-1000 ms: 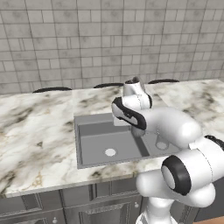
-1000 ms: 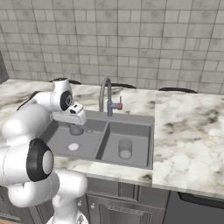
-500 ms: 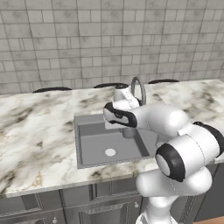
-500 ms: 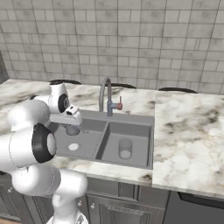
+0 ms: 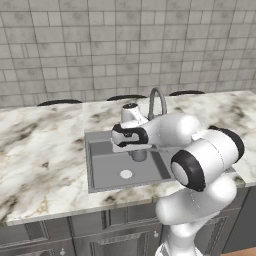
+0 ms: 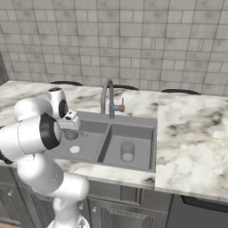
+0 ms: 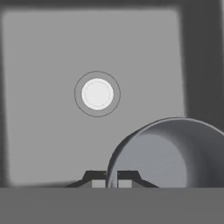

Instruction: Move any existing items from the left basin to the right basin for drying. Then move the measuring cup from the counter to the left basin of the sink for washing.

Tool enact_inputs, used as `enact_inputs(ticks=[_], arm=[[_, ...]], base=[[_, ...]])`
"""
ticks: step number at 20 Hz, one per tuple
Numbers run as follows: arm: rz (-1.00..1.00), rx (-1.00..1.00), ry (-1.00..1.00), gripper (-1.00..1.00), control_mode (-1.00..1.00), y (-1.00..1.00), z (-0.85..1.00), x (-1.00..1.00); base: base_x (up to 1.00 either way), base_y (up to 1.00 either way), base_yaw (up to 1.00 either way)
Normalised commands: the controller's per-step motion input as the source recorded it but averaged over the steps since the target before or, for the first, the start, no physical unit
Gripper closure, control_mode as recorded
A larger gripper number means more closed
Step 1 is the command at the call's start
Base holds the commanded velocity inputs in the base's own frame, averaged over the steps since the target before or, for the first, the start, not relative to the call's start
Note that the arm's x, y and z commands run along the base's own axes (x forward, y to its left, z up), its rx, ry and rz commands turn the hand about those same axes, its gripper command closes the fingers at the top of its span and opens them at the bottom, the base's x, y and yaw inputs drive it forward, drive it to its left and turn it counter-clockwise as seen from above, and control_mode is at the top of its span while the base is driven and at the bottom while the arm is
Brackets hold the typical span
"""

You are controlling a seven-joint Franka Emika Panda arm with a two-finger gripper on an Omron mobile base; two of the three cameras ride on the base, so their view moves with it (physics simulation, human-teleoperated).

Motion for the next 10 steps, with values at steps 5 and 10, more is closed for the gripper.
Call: enact_inputs(ticks=[5,10], arm=[[0.04,0.01,0.00,1.00,-1.00,0.18,-0.36,0.19],[0.03,0.00,0.00,1.00,-1.00,0.15,-0.40,0.18]], base=[[0.00,0.00,0.00],[0.00,0.00,0.00]])
